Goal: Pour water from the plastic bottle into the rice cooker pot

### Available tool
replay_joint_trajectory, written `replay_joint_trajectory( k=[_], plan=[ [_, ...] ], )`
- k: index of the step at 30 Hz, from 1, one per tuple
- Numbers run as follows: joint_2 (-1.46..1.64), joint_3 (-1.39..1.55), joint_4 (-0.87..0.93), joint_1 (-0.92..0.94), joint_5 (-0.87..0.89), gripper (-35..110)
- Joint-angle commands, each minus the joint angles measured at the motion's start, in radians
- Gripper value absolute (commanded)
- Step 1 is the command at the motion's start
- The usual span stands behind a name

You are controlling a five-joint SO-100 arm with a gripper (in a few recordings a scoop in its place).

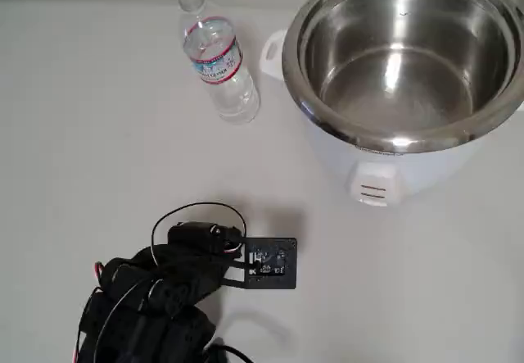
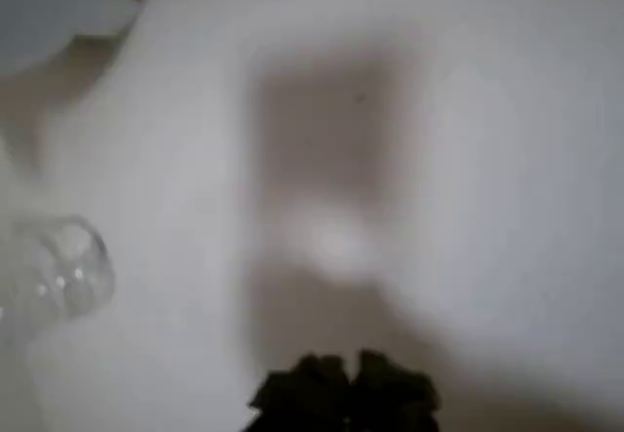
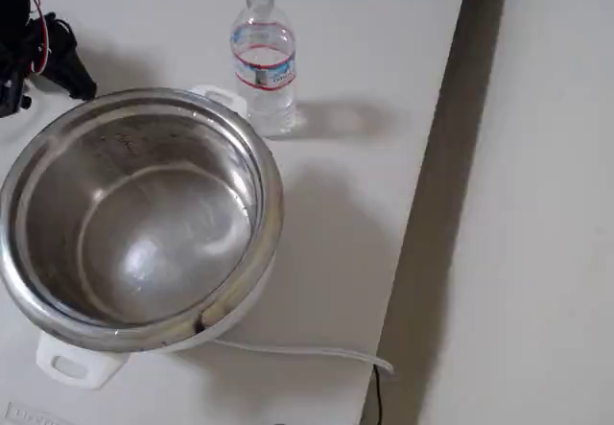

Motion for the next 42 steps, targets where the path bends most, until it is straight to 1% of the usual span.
replay_joint_trajectory(
  k=[1, 2, 3, 4, 5, 6, 7, 8, 9, 11, 13, 15, 18, 20, 21, 23, 24, 25, 32, 33, 37, 42],
  plan=[
    [0.008, -0.005, 0.003, -0.017, -0.023, 1],
    [0.009, -0.005, 0.006, -0.058, -0.069, 1],
    [0.009, -0.002, 0.006, -0.103, -0.187, 1],
    [0.009, 0.011, 0.008, -0.147, -0.342, 1],
    [0.009, 0.018, 0.011, -0.199, -0.436, 1],
    [0.009, 0.028, 0.034, -0.247, -0.575, 1],
    [0.011, 0.037, 0.071, -0.296, -0.779, 0],
    [0.011, 0.054, 0.069, -0.324, -0.881, 0],
    [0.011, 0.058, 0.037, -0.334, -0.930, 0],
    [0.011, 0.061, -0.078, -0.328, -1.039, 1],
    [0.011, 0.087, -0.270, -0.301, -1.175, 5],
    [0.012, 0.101, -0.454, -0.295, -1.290, 19],
    [-0.020, 0.106, -0.699, -0.325, -1.414, 31],
    [-0.160, 0.106, -0.897, -0.336, -1.480, 35],
    [-0.281, 0.106, -1.048, -0.330, -1.497, 38],
    [-0.584, 0.091, -1.428, -0.311, -1.505, 43],
    [-0.749, 0.060, -1.586, -0.305, -1.511, 45],
    [-0.887, 0.017, -1.704, -0.296, -1.511, 47],
    [-1.628, -0.370, -2.256, -0.215, -1.509, 56],
    [-1.684, -0.422, -2.275, -0.204, -1.509, 57],
    [-1.778, -0.548, -2.233, -0.187, -1.482, 57],
    [-1.928, -0.727, -2.233, -0.181, -1.463, 56]
  ],
)
